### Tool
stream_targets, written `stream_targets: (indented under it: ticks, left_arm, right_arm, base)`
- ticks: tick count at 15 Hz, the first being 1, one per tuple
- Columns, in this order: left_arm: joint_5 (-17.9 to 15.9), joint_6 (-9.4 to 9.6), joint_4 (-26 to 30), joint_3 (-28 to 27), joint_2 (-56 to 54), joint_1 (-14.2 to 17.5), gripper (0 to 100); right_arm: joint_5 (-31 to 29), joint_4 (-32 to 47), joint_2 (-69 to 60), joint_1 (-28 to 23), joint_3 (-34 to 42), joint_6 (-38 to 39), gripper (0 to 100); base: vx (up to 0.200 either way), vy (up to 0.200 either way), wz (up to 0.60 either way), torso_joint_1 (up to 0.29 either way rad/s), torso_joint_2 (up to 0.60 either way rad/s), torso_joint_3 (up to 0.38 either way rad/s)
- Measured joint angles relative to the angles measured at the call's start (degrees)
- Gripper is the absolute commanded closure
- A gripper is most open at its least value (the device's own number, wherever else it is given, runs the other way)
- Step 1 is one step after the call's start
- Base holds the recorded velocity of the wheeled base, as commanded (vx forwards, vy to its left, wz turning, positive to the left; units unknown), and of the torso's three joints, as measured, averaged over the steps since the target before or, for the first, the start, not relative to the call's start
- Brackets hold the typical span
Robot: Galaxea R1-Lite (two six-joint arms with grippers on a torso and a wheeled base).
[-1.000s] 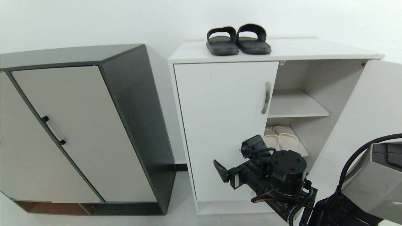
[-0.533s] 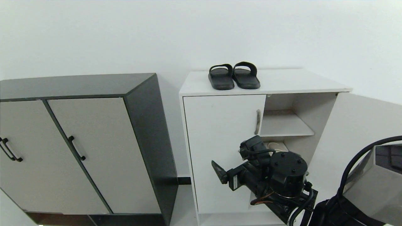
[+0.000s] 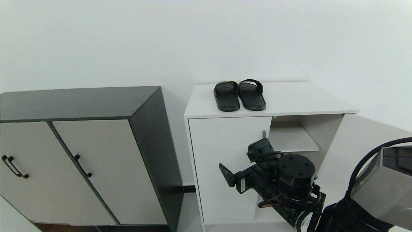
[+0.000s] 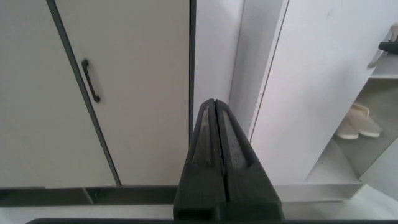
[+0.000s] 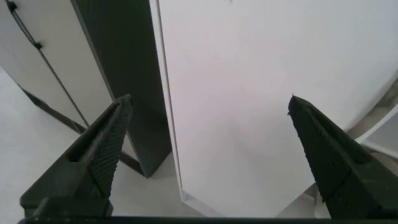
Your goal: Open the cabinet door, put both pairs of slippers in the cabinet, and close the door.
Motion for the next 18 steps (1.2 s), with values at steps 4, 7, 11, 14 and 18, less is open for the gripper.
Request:
stream_targets:
  ticks: [4, 7, 11, 14, 18]
  left_arm:
    - [0.0, -0.02, 0.0, 0.0, 0.0, 0.0, 100]
    - [0.0, -0.02, 0.0, 0.0, 0.0, 0.0, 100]
    - [0.0, 0.02, 0.0, 0.0, 0.0, 0.0, 100]
    - [0.2, 0.13, 0.0, 0.0, 0.0, 0.0, 100]
    - [0.2, 0.27, 0.0, 0.0, 0.0, 0.0, 100]
  right_arm:
    - [0.0, -0.1, 0.0, 0.0, 0.1, 0.0, 0]
    - [0.3, -0.5, -0.1, 0.0, 0.7, 0.0, 0]
    - [1.7, -2.7, -0.1, 0.0, 2.2, -3.1, 0]
    - [-0.5, 2.8, -1.0, 0.0, 0.9, -4.1, 0]
    - [-8.3, 40.4, -9.9, 2.8, -10.3, 8.6, 0]
  base:
    - [0.000, 0.000, 0.00, 0.272, -0.52, -0.266]
    - [0.000, 0.000, 0.00, 0.284, -0.56, -0.276]
    - [0.000, 0.000, 0.00, 0.226, -0.45, -0.224]
    - [0.000, 0.000, 0.00, 0.037, -0.07, -0.036]
    - [0.050, 0.000, 0.00, 0.001, 0.00, 0.001]
